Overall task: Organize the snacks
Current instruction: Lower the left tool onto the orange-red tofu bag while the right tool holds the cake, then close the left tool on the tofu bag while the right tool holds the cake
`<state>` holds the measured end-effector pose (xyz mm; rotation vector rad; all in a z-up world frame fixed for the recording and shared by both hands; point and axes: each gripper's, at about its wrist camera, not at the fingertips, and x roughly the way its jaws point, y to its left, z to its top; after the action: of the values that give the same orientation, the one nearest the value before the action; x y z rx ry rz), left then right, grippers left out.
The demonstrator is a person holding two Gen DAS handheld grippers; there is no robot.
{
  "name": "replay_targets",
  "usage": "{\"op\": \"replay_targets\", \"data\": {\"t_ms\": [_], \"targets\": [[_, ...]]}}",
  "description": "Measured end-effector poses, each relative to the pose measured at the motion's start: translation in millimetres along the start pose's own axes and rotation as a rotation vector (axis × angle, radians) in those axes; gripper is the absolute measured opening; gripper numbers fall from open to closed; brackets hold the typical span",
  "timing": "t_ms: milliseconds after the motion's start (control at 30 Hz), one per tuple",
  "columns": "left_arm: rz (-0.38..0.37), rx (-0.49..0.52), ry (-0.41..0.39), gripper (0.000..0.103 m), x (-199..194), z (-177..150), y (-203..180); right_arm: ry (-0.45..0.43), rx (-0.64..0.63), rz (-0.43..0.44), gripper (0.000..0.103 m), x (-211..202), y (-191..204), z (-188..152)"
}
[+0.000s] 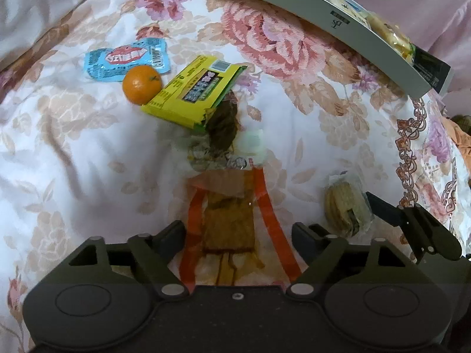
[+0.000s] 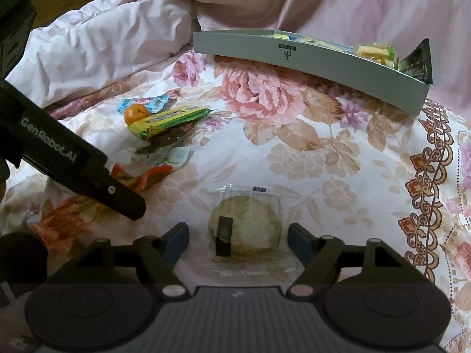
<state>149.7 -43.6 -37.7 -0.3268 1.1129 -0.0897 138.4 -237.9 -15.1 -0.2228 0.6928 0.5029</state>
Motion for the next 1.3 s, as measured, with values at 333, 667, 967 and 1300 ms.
{"op": "replay_targets", "data": {"t_ms": [333, 667, 967, 1300], "targets": [[0.034, -0.017, -0.037, 0.066, -3, -2, 1, 0.014, 0.02, 0.001, 0.087, 3, -3, 0], [-0.013, -0.061, -0.048, 0.056, -15, -5, 7, 0.006, -0.016, 0.024, 0.059, 1, 5, 0], [-0.044, -0.084, -0.047, 0.05, -23, -11, 10, -0.039, -0.04, -0.019, 0.053, -2, 9, 1], [-0.045, -0.042, -0.054, 0.049, -23, -14, 3, -0.037, -0.032, -0.015, 0.053, -1, 7, 0]]}}
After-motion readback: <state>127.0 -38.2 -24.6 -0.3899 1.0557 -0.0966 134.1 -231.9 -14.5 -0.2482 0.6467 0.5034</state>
